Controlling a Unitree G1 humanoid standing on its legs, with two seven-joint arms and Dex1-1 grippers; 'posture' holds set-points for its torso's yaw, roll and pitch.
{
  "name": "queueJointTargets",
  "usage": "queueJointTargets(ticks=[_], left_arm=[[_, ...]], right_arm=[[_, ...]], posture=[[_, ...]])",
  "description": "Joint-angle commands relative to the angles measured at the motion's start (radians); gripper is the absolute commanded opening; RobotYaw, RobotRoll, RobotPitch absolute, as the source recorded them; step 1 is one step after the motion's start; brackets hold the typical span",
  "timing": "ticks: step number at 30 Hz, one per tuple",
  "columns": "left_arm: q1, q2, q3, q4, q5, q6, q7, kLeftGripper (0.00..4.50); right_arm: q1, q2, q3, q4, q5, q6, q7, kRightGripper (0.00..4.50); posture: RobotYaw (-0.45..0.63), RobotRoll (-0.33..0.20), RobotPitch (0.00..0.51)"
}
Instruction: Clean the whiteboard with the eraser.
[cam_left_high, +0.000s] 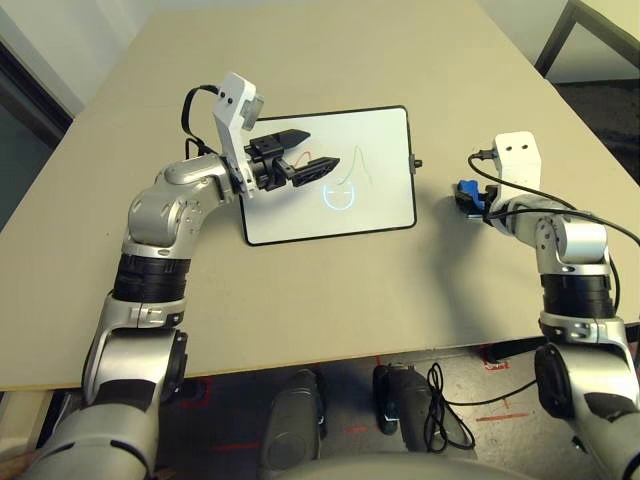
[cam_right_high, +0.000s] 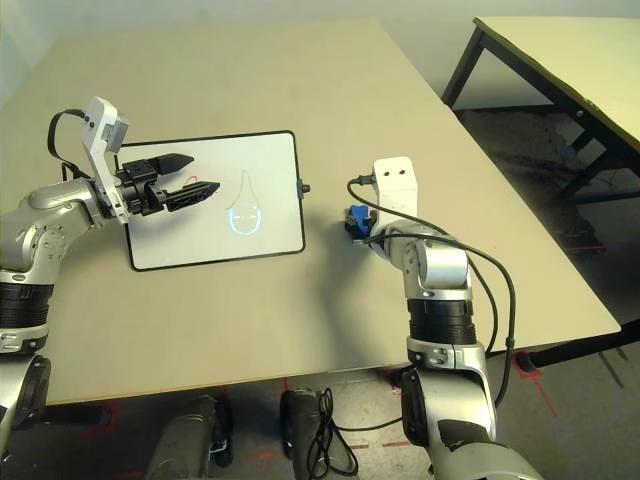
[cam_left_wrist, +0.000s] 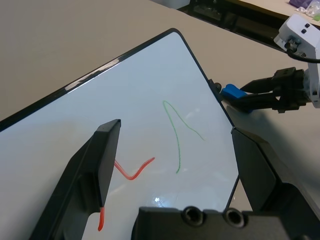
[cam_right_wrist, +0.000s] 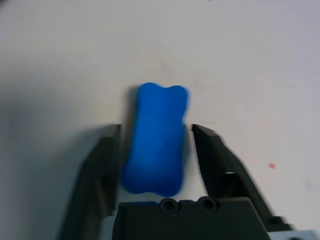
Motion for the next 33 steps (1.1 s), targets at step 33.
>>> queueJointTargets(ticks=[33], left_arm=[[0.019,0.145,-0.063,-0.141,0.068,0.066,-0.081,4.5]], right_arm=[[-0.256,-0.039,0.299,-0.13,-0.034,-0.104,0.363,0.01]], posture=[[0.02,0.0,0.156]])
